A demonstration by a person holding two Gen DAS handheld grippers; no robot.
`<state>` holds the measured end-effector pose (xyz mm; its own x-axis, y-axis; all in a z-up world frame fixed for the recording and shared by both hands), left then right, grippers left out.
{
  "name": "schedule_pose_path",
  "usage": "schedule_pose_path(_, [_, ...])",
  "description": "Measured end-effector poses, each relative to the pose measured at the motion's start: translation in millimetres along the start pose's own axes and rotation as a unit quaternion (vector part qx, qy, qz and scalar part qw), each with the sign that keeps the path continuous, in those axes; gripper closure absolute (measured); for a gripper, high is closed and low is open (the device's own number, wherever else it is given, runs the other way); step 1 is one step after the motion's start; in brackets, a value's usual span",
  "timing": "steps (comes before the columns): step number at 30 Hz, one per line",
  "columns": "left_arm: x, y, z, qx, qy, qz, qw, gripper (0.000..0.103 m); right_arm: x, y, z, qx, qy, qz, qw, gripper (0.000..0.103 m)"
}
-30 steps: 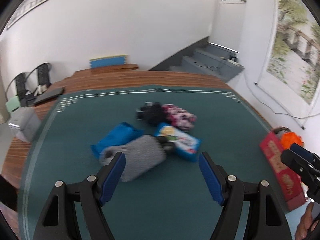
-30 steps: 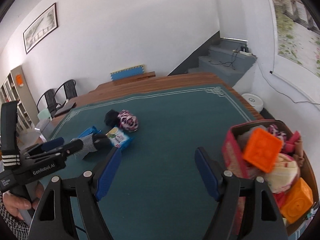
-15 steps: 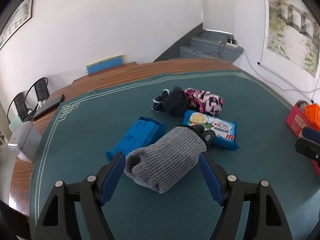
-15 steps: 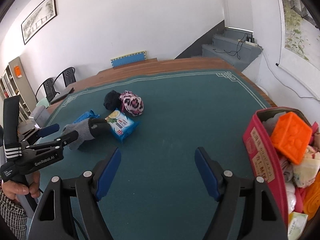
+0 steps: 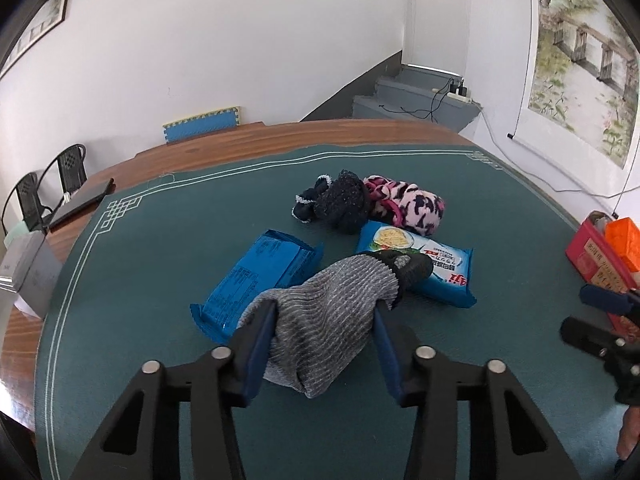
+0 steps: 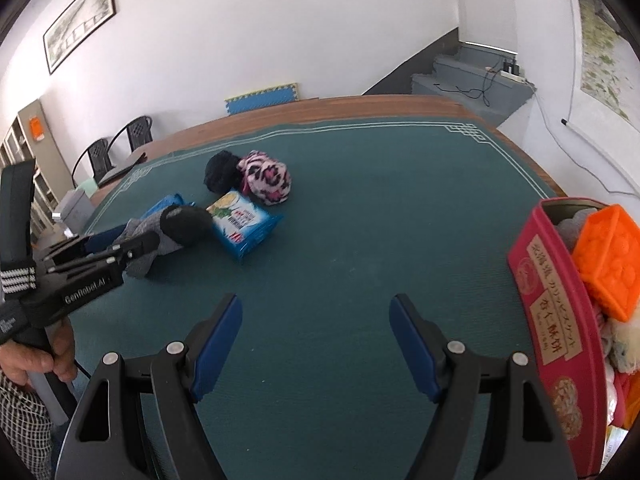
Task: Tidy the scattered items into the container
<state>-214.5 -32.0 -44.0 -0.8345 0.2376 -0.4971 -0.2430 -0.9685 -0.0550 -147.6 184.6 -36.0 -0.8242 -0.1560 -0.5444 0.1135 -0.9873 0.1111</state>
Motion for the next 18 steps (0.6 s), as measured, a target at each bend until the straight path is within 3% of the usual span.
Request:
schedule_pose_path(8, [-17.0, 13.2, 10.4, -0.044, -0.019, -0.016, 0.9987, 0.059, 10.6, 28.9, 23.0, -0.048, -0.004, 0.024, 0.999, 0.024])
schedule_pose_path(18, [-27.6, 28.4, 19.7, -0.086, -0.032, -0.019, 0.9956, 0.059, 77.3, 65.0, 33.0, -0.104, 0.022, 0.061, 0.992, 0.024])
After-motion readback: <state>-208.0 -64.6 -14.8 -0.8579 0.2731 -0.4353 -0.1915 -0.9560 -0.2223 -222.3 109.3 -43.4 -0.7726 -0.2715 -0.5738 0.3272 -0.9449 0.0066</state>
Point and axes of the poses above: each gripper's, at about its wrist camera, not at the fingertips, and x roughly the way its jaws point, y to its left, z to its top, the point moved 6 cm from there along x, roughly the way its jaws point, and after that the axes turned 12 degrees about -y, right-handed, at the moved point
